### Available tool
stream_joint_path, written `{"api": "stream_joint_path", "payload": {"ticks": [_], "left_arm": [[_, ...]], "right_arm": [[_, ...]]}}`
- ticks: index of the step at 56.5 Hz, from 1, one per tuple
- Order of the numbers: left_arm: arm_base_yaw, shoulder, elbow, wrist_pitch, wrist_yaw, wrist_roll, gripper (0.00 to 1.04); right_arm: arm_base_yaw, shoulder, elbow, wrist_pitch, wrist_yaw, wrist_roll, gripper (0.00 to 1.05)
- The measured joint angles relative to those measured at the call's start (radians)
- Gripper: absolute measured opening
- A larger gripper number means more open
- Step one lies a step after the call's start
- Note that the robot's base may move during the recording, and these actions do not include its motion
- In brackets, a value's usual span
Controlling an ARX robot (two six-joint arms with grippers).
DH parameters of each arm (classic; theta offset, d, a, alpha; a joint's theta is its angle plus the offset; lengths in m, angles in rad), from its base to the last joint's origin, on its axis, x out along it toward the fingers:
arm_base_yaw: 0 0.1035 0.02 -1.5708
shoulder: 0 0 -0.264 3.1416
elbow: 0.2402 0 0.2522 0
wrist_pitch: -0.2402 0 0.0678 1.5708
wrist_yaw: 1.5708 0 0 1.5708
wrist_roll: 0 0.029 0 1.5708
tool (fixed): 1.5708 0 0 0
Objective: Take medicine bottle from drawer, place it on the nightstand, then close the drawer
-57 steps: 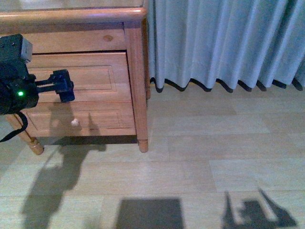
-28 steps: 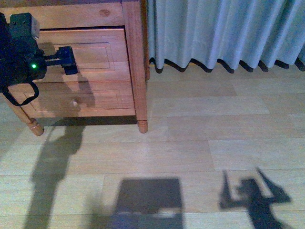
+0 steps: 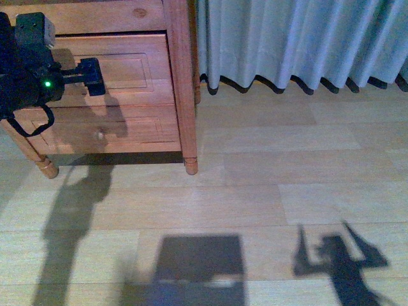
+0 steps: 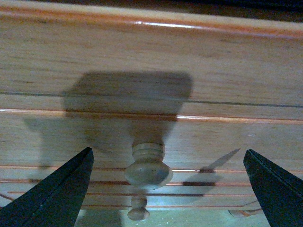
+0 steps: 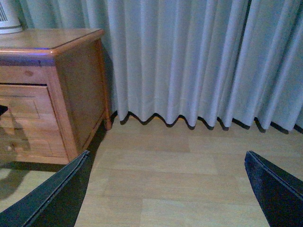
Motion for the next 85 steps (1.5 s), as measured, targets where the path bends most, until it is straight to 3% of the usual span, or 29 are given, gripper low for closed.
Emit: {"api": "stream_joint_path", "payload": {"ticks": [16, 34, 37, 42, 58, 85], "left_arm": [[-0.002, 0.004, 0.003, -0.003, -0.001, 0.0, 0.98], [-0.007, 0.004, 0.015, -0.029, -0.027, 0.0, 0.49], [-0.007, 0.004, 0.015, -0.033, -0.039, 0.0, 0.37], [-0.005, 0.004, 0.013, -0.036, -0.041, 0.001, 0.27], [-0.005, -0.049, -0.113, 0.037, -0.035, 0.002, 0.26], [0.013, -0.262, -0.692, 0.381, 0.006, 0.006, 0.26]], "right_arm": [[0.0, 0.0, 0.0, 0.0, 0.0, 0.0, 0.98], [0.0, 0.0, 0.0, 0.0, 0.0, 0.0, 0.98], [0.0, 0.0, 0.0, 0.0, 0.0, 0.0, 0.98], [0.0, 0.0, 0.0, 0.0, 0.0, 0.0, 0.98], [0.0, 0.0, 0.0, 0.0, 0.0, 0.0, 0.98], [0.0, 0.0, 0.0, 0.0, 0.0, 0.0, 0.98]]}}
